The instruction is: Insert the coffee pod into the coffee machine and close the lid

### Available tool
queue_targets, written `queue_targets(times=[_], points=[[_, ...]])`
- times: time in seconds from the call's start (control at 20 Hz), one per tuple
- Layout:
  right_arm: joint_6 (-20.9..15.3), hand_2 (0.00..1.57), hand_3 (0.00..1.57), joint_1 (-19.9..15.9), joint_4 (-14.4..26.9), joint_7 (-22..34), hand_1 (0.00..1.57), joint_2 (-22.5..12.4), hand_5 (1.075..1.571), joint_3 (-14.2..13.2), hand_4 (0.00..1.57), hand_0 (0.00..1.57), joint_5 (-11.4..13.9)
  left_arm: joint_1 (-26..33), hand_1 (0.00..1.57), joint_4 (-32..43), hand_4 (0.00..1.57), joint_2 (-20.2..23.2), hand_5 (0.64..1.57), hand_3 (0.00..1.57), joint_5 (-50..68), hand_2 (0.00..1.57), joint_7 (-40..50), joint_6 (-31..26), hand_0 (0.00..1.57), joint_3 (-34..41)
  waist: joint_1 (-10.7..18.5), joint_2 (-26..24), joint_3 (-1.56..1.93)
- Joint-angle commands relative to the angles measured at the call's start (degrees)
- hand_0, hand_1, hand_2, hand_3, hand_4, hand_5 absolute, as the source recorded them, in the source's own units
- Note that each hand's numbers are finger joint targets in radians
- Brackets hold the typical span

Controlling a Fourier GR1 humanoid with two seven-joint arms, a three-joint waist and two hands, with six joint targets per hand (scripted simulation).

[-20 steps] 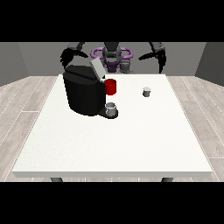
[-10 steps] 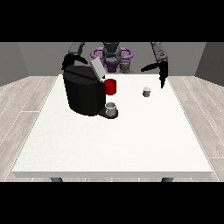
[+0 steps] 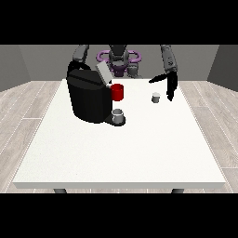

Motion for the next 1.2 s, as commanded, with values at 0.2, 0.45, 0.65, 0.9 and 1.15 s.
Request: queue_targets(times=[0.2,0.45,0.65,0.9,1.15], points=[[-0.1,0.00,0.00,-1.9,5.7,-1.3,0.00,-1.4,1.571,-2.3,0.39,0.00,-0.2,-3.2,0.45,8.3,0.00,0.5,1.571,0.30,-5.5,0.61,-3.3,1.4,0.45,-0.8,0.7,-0.6,0.00],[-0.7,0.00,0.00,-2.6,3.7,-0.3,0.00,0.9,1.571,-0.4,0.43,0.00,-0.6,-4.6,0.62,13.5,0.00,1.8,1.571,0.48,-9.3,0.74,-5.3,4.4,0.62,-1.2,-0.7,0.8,-0.02],[1.5,0.00,0.00,-3.9,2.8,1.9,0.00,-2.1,1.571,-0.6,0.48,0.00,-0.7,-6.4,0.60,16.7,0.00,3.6,1.571,0.47,-12.2,0.72,-5.7,5.1,0.60,-1.9,-2.2,1.9,-0.02],[-0.7,0.00,0.00,-5.9,0.8,4.7,0.00,-0.5,1.571,0.4,0.49,0.00,0.0,-7.2,0.65,19.1,0.00,1.9,1.571,0.53,-17.2,0.79,-9.0,11.8,0.65,-3.8,-2.7,1.9,-0.03],[-0.2,0.00,0.00,-4.0,1.3,6.0,0.00,-0.7,1.571,0.3,0.49,0.00,-0.6,-9.4,0.69,20.5,0.29,-1.5,1.571,0.65,-19.1,0.85,-5.6,16.0,0.69,-3.9,-3.1,-0.8,-0.02]])
